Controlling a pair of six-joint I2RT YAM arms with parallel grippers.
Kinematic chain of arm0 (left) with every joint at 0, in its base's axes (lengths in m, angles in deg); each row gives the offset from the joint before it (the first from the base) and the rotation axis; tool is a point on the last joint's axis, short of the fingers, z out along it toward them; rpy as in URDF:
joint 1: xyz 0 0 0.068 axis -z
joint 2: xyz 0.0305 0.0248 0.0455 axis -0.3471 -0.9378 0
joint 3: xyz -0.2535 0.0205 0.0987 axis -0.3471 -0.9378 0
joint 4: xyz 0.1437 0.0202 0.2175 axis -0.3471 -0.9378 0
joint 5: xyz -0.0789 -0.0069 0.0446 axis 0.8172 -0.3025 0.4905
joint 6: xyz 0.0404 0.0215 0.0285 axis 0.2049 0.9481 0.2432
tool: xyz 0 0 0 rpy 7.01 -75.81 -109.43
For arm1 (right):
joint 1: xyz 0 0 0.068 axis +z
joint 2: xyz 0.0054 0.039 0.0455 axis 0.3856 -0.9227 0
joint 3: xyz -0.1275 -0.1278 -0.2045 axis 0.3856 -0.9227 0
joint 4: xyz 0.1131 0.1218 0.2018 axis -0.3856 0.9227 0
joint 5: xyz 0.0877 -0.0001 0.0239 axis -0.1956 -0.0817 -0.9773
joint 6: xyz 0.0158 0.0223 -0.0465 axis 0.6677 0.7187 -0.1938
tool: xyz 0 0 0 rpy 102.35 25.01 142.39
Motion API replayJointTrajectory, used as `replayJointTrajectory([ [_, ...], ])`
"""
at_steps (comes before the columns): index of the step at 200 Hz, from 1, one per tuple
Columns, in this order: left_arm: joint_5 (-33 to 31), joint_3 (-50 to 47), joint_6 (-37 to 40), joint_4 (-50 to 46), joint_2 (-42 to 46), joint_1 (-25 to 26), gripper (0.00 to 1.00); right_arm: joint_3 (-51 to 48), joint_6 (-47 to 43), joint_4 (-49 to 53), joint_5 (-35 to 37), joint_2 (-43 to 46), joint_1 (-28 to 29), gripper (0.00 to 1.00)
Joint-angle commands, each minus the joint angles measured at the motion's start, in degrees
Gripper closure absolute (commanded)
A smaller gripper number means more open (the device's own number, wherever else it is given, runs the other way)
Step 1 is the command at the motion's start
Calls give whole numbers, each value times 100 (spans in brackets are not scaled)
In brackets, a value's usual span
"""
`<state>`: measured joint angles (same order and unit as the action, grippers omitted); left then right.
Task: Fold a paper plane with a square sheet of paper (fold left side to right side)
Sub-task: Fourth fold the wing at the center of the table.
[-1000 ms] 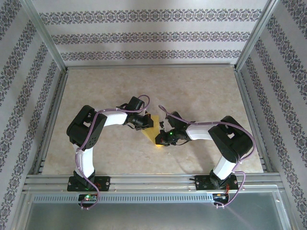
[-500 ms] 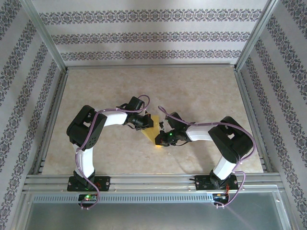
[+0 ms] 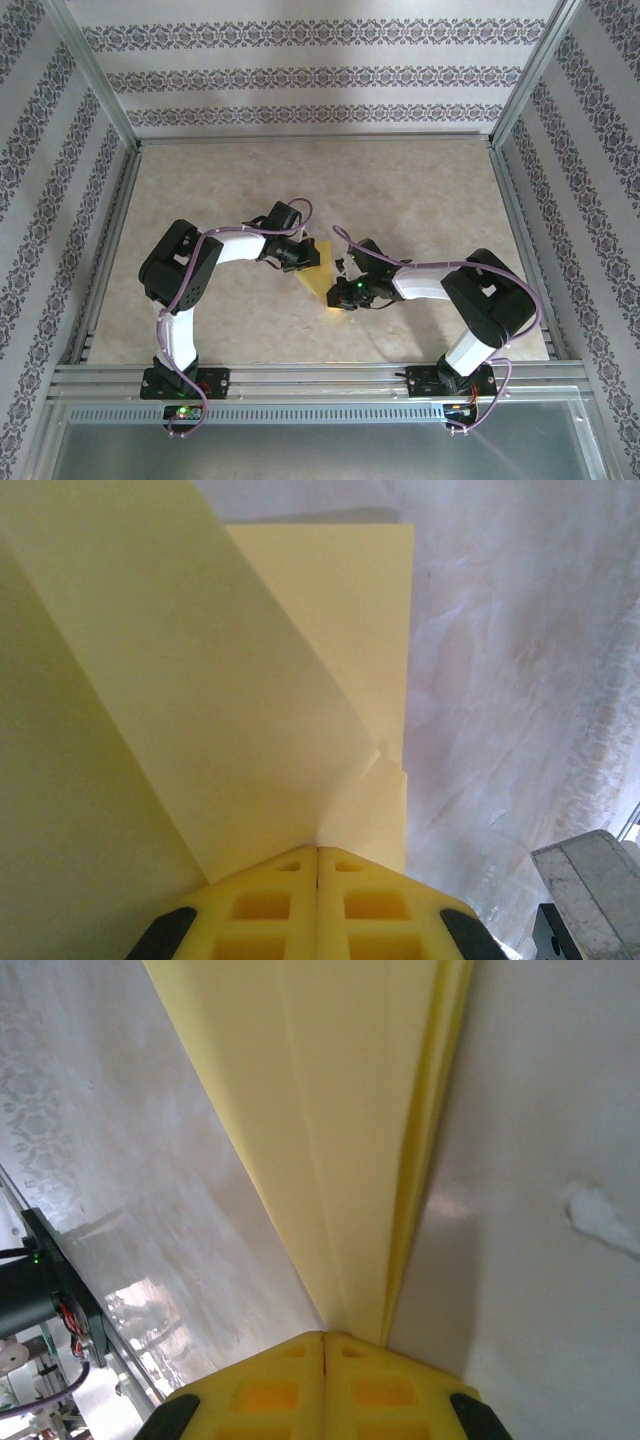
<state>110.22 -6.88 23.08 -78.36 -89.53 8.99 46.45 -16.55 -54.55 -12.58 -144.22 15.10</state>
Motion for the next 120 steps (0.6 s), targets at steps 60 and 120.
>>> replayJointTrajectory([
  [60,-580,-112,42,-699,-216,43,97,84,-97,671,-305,1176,-436,100],
  [120,-568,-118,25,-672,-197,43,97,573,136,204,117,327,-162,100],
])
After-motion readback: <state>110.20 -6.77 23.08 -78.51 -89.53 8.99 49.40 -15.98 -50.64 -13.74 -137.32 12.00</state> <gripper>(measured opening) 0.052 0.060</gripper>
